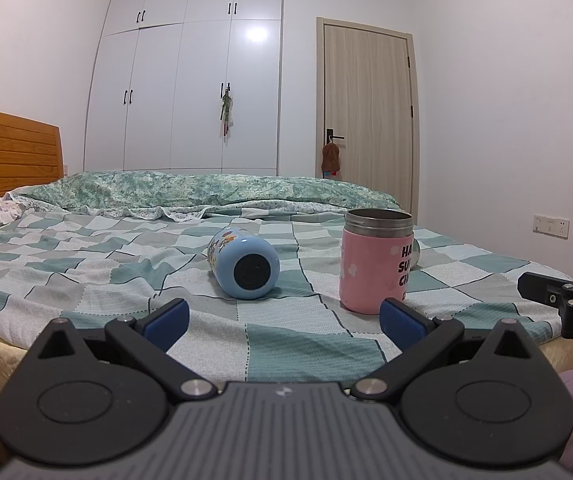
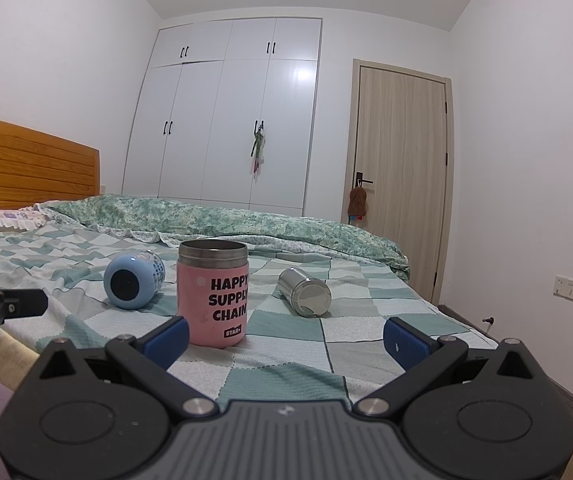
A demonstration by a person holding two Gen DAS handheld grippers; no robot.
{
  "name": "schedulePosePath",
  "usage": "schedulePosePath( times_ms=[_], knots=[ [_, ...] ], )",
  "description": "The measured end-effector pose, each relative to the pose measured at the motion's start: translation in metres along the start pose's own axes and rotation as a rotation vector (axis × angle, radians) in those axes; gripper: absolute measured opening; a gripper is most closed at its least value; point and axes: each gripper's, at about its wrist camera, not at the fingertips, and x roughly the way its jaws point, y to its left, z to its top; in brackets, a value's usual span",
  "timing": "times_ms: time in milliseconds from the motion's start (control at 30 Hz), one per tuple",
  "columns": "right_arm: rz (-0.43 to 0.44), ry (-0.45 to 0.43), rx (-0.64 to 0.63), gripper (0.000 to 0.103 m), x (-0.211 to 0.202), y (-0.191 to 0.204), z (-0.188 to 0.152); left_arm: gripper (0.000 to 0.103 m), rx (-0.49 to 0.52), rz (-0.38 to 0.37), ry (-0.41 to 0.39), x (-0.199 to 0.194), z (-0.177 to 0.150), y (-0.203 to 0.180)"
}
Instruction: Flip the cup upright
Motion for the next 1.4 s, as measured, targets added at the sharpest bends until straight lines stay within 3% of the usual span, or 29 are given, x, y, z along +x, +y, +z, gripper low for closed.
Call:
schedulePosePath(
  times_ms=[1100,1400],
  knots=[
    [0.007,0.008,0.004,0.103,0.004,0.004,0.001,0.103,0.017,0.019,0.019,0.002,0.001,0.001],
    [0.069,0.014,0.023,0.103,0.021,0.012,0.014,0.103,0.006,-0.015,0.063,0.017,0.018,0.013]
  ],
)
